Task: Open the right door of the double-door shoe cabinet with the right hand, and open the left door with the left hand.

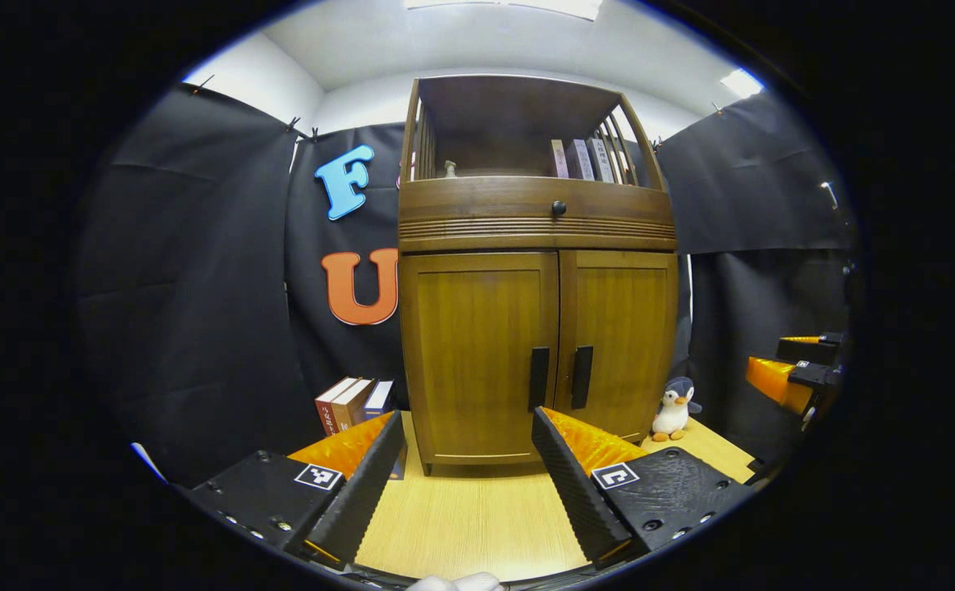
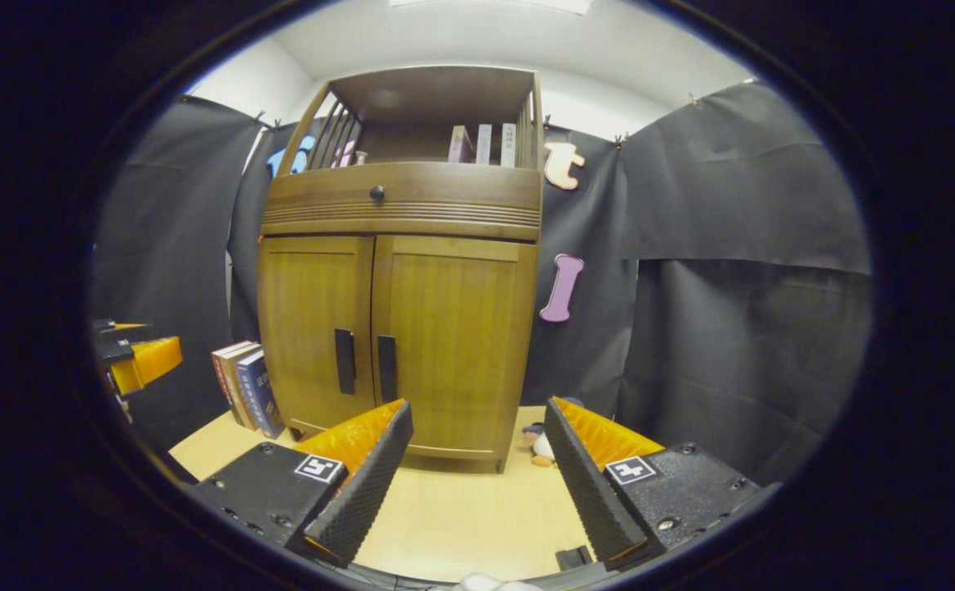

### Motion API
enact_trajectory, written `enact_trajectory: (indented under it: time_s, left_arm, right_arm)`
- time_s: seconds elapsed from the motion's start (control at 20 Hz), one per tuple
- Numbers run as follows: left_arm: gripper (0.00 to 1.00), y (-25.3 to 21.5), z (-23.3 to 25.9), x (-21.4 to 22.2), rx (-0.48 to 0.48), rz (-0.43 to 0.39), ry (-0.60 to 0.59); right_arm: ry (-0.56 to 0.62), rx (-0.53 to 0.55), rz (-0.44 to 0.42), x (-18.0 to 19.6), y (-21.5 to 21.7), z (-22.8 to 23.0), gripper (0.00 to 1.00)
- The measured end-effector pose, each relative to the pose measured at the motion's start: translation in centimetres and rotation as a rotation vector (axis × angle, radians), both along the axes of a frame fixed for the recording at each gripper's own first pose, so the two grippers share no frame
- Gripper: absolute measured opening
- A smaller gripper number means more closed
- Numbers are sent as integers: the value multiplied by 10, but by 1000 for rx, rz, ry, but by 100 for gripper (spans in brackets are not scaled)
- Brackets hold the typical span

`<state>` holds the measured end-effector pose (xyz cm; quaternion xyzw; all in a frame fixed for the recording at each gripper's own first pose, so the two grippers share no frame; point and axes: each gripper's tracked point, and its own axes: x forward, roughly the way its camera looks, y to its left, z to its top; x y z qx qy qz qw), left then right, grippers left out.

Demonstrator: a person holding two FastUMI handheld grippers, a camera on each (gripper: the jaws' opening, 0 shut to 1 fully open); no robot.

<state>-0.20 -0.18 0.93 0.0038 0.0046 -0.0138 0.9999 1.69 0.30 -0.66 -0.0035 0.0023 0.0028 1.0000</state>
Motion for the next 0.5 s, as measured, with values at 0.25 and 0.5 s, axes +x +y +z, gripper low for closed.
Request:
enact_trajectory:
  time_s: [0.25,0.5]
  left_arm:
    - [94,1,2,-7,7,0,1]
    - [94,10,7,-19,17,33,0]
  right_arm:
    - [26,-10,30,36,7,-14,100]
    - [44,-15,73,93,30,-15,100]
